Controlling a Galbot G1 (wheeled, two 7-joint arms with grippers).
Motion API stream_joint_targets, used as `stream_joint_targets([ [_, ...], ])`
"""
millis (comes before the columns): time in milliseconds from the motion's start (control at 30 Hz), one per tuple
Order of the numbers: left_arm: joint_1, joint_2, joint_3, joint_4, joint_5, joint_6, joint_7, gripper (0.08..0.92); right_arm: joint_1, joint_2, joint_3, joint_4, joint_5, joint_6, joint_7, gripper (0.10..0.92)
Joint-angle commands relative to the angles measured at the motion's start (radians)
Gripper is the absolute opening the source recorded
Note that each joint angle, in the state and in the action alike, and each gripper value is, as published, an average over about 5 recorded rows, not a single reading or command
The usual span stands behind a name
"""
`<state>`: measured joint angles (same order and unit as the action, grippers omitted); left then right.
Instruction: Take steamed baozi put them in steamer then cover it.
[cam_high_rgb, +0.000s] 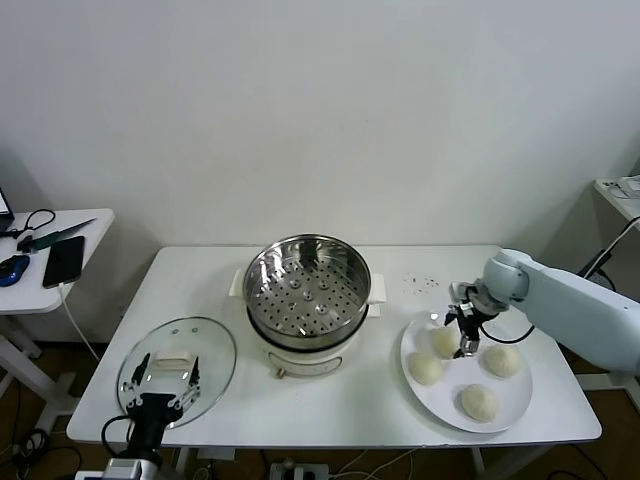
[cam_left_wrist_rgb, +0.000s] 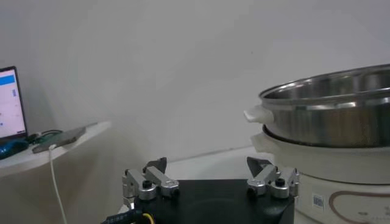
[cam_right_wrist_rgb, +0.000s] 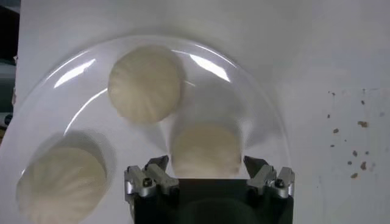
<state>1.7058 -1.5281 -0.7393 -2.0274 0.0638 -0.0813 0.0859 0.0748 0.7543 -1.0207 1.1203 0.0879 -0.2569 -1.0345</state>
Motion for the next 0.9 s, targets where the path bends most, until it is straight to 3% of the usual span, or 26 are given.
stream_joint_targets([
  [33, 0.003, 0.000, 0.000, 0.001, 0.002, 0.000, 0.000, 0.823, -0.003, 0.038, -0.011, -0.030, -0.010, -0.002, 0.001, 0.823],
  [633, 0.006, -0.002, -0.006, -0.001, 0.001, -0.002, 0.000, 0.823, 0.095, 0.009, -0.057, -0.013, 0.017, 0.039, -0.009, 0.678],
  [900, 0.009, 0.001, -0.006, -0.004, 0.002, -0.002, 0.001, 0.823, 0.479, 0.042, -0.317, 0.018, 0.015, 0.283, -0.059, 0.682],
])
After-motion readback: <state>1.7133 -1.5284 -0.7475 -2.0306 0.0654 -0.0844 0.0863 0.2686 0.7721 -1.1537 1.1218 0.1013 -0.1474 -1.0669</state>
